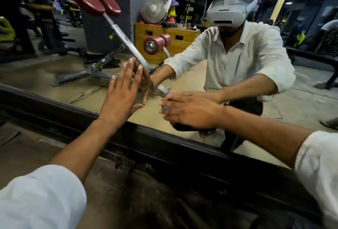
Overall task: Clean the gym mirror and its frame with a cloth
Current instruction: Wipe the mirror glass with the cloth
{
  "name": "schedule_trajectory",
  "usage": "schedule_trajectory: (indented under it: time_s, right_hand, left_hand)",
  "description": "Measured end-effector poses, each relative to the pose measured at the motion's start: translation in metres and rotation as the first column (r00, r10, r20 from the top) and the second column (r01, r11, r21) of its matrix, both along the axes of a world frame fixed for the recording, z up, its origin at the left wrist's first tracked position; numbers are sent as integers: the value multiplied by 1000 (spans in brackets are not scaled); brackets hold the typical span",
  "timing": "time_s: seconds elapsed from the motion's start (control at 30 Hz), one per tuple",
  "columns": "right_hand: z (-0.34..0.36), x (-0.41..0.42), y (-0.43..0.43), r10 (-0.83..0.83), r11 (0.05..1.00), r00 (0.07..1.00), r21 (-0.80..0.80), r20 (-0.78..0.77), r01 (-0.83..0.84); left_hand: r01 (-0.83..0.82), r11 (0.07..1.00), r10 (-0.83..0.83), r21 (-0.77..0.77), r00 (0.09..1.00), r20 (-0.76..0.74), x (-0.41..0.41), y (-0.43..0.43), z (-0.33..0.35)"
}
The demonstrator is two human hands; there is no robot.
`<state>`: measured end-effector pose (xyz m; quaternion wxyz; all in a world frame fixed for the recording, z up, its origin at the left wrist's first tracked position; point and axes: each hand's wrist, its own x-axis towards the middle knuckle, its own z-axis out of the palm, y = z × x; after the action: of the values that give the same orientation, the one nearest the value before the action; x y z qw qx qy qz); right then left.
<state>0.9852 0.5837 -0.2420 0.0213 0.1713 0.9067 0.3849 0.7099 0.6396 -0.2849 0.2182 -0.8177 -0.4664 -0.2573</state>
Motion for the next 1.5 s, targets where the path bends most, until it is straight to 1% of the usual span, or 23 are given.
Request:
schedule_trajectory:
  time_s: [0.03, 0.07, 0.1, 0.13, 0.17, 0.2, 0.27, 0.37, 0.43, 0.5, 0.67, 0.77, 0.9, 0.93, 1.0, 1.07, 1.13, 1.17, 1.23, 1.3, 1.37, 1.43, 1.5]
  right_hand:
    - [20, 3, -2, -15, 983, 999, -185, -42, 7]
    - [42, 4, -3, -90, 979, 995, -187, -54, 78]
    - [62, 2, -5, -224, 974, 970, -11, -93, 224]
    - [75, 1, -3, -274, 923, 934, 208, -230, 322]
    - [84, 0, -3, -284, 850, 901, 349, -330, 395]
    - [85, 0, -1, -265, 818, 871, 381, -415, 430]
    - [61, -10, 2, -266, 802, 851, 386, -452, 455]
    - [-11, -18, 7, -314, 837, 879, 333, -360, 435]
    - [-66, -15, -2, -281, 905, 938, 270, -203, 329]
    - [-113, -4, -17, -345, 911, 937, 226, -44, 346]
    - [-153, 22, -34, -352, 916, 930, 166, -104, 365]
    - [-146, 0, -10, -293, 943, 955, 151, -47, 297]
    - [-123, -62, 23, -316, 937, 949, 152, -25, 316]
    - [-107, -71, 29, -296, 934, 953, 189, -68, 304]
    - [-61, -78, 34, -251, 918, 918, 224, -309, 326]
    - [-12, -74, 40, -215, 923, 806, 156, -552, 353]
    - [18, -71, 49, -178, 923, 740, 150, -649, 354]
    - [20, -74, 52, -143, 927, 738, 172, -660, 333]
    - [10, -79, 55, -39, 952, 812, 226, -582, 207]
    - [0, -76, 52, -90, 945, 920, 260, -381, 200]
    - [14, -71, 45, -150, 936, 952, 273, -268, 224]
    - [38, -76, 46, -61, 950, 919, 261, -390, 174]
    - [55, -91, 56, -85, 961, 798, 161, -596, 223]
  left_hand:
    - [-1, 1000, 1, -7, 1000, -9, -1, 0, 1]
    - [0, 1000, 0, -13, 1000, -16, -1, 0, 1]
    - [0, 1000, -1, -16, 1000, -17, -2, 0, 1]
    - [-1, 1000, 0, -17, 1000, -14, -2, 0, 1]
    - [-2, 1000, 1, -19, 1000, -10, -1, 0, 1]
    - [-3, 1000, 3, -18, 1000, -7, 0, 0, 0]
    - [-10, 1000, 10, -7, 1000, 4, 4, -1, -3]
    - [-5, 1000, 5, -10, 1000, 27, 7, 0, -11]
    - [0, 1000, 1, -14, 1000, 19, 6, 2, -21]
    - [-13, 1000, 13, -25, 1000, -9, 5, 2, -31]
    - [-65, 997, 64, -36, 997, -36, 8, 1, -40]
    - [-81, 996, 78, -30, 995, -67, 8, 2, -40]
    - [-116, 993, 118, 18, 981, -154, -4, 10, -39]
    - [-129, 991, 132, 28, 976, -175, -9, 10, -37]
    - [-151, 987, 158, 51, 968, -194, -14, 10, -37]
    - [-159, 984, 171, 76, 965, -200, -16, 8, -36]
    - [-139, 984, 157, 109, 969, -190, -15, 9, -29]
    - [-123, 984, 146, 132, 973, -180, -15, 12, -22]
    - [-83, 982, 113, 171, 978, -177, -20, 17, -3]
    - [-50, 980, 94, 194, 970, -226, -35, 23, 15]
    - [-88, 979, 129, 182, 966, -225, -56, 26, 35]
    - [-166, 974, 187, 151, 974, -132, -74, 33, 58]
    - [-182, 976, 197, 120, 973, -120, -83, 42, 76]
